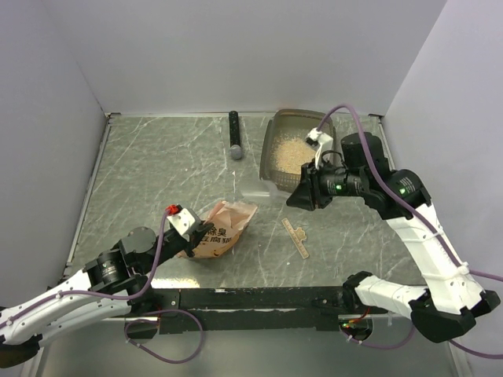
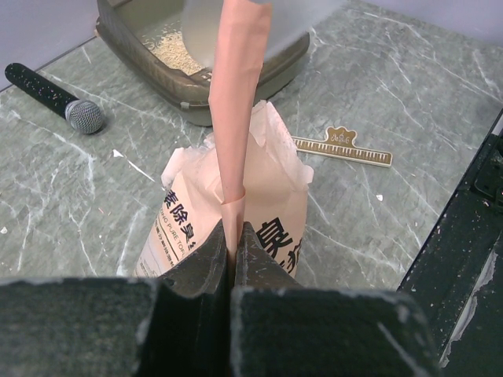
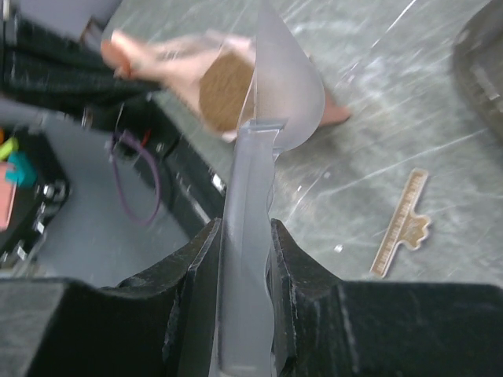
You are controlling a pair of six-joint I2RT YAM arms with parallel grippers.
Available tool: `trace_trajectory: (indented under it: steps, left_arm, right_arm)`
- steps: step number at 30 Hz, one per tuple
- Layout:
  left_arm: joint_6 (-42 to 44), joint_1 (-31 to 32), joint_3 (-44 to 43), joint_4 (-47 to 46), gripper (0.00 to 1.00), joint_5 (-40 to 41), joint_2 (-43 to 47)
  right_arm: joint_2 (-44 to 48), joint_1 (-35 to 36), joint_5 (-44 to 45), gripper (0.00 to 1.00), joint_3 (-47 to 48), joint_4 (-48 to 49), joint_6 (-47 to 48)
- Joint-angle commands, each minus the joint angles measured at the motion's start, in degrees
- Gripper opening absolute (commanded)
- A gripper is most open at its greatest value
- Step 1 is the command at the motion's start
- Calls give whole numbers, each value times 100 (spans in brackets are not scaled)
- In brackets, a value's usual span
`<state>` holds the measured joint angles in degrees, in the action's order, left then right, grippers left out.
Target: Fill the litter box with clean litter
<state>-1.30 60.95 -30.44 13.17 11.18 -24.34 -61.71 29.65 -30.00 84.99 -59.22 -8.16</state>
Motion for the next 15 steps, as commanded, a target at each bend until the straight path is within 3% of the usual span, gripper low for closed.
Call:
trace_trajectory:
  steps: [1, 15]
  left_arm:
    - [-107, 5, -129, -289, 1, -151, -71]
    - [-90, 5, -129, -280, 1, -160, -10]
  right_arm:
    - [-34, 199, -340, 0, 53, -309, 262]
    - [-780, 814, -86, 0, 334, -590, 377]
